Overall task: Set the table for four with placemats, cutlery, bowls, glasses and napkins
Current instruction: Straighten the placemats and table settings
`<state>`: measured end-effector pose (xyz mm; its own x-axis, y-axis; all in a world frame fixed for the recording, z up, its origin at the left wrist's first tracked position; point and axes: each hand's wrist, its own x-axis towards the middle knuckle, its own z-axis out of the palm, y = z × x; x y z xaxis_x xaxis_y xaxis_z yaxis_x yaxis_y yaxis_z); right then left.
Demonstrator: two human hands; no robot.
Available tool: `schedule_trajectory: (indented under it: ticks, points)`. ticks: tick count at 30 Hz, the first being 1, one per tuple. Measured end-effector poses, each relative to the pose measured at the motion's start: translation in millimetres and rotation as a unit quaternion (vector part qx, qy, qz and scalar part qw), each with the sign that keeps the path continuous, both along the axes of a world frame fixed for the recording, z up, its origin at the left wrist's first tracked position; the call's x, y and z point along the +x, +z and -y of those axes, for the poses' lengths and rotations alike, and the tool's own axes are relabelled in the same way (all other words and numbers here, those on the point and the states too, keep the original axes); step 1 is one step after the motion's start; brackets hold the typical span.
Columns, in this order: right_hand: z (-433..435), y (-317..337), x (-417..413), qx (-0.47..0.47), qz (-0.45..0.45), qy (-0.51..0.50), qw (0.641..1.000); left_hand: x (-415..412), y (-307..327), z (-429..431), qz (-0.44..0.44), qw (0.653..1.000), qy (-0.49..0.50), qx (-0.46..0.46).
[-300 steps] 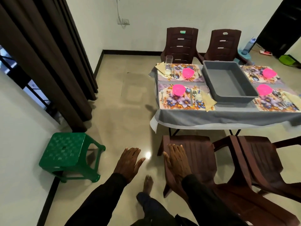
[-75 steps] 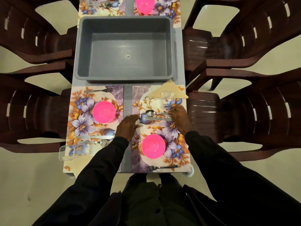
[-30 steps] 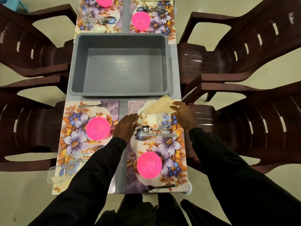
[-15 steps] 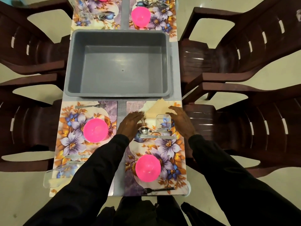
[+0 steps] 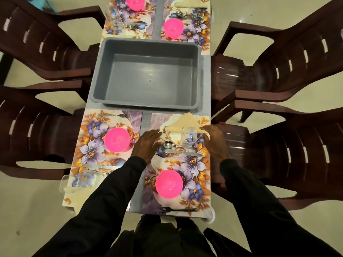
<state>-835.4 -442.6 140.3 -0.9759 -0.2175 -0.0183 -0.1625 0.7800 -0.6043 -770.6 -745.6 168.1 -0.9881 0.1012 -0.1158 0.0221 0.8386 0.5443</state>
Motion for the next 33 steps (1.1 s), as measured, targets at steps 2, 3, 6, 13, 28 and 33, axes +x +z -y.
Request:
schedule_trajectory:
  ticks: [2, 3, 6, 13, 28, 33]
  points:
    - [-2.7, 10.4, 8.6, -0.015, 0.014, -0.032, 0.999, 13.0, 9.2, -1.2, -0.005, 1.000, 0.015, 0.015]
    - [-2.6, 18.5, 15.7, -0.024, 0.011, -0.038, 0.999, 22.2, 14.9, -0.8, -0.014, 0.999, 0.026, 0.021]
    - [-2.6, 42.3, 41.2, -0.044, -0.017, -0.038, 0.998, 51.4, 29.4, 3.2, -0.033, 0.998, 0.057, 0.023]
    - [19.8, 76.1, 97.2, -0.044, -0.058, -0.070, 0.995, 112.9, 53.3, 29.9, -0.072, 0.993, 0.089, 0.008]
    - [233.7, 83.6, 223.5, -0.066, -0.004, -0.006, 0.998, 232.6, 87.5, 178.9, -0.207, 0.976, 0.033, 0.060]
    - [290.9, 71.9, 256.5, -0.050, 0.013, 0.004, 0.999, 258.9, 93.8, 253.8, -0.192, 0.980, 0.024, 0.047]
